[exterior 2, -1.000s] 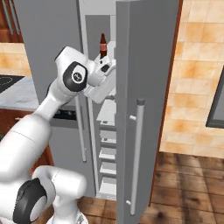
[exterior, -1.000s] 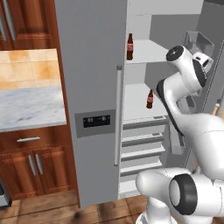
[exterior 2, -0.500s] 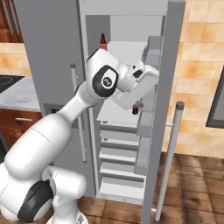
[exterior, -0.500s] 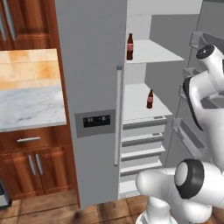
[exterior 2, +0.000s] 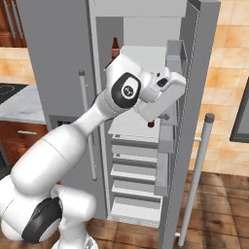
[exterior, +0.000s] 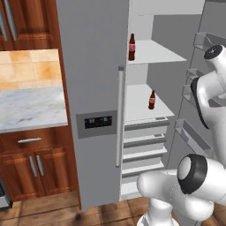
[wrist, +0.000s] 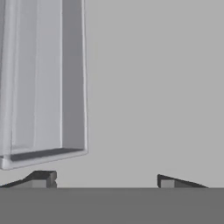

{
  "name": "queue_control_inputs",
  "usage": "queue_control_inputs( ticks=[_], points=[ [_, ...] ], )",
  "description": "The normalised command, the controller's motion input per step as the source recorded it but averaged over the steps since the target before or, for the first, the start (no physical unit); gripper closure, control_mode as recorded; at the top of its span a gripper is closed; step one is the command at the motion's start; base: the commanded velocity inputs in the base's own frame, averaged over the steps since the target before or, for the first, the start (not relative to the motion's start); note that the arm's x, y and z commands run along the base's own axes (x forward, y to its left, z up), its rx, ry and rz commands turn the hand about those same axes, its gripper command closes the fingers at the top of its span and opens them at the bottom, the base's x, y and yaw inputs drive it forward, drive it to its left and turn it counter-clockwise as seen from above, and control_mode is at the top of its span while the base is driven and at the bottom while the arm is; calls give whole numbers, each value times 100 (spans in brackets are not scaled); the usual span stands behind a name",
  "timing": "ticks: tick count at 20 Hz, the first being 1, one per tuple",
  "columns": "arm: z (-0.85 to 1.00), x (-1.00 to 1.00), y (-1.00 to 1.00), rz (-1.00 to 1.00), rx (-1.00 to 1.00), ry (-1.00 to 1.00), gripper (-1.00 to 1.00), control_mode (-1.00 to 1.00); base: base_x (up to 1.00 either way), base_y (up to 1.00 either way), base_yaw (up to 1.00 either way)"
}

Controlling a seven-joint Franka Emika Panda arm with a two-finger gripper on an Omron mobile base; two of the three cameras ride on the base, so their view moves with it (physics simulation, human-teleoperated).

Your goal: Open the fridge, grab two sodas, and place both sodas inside the bowl with ice on the dining counter.

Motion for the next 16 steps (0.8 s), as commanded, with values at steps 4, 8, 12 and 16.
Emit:
queue_control_inputs(
  ticks=[4,8,12,16],
  points=[
    [0,-71,12,3,6,-11,-100,-100,0,0,0],
    [0,-56,84,1,11,-4,-100,-100,0,0,0],
    [-2,-14,100,0,9,-4,-100,-100,0,0,0],
    [-14,-1,100,0,17,-3,-100,-100,0,0,0]
  ],
)
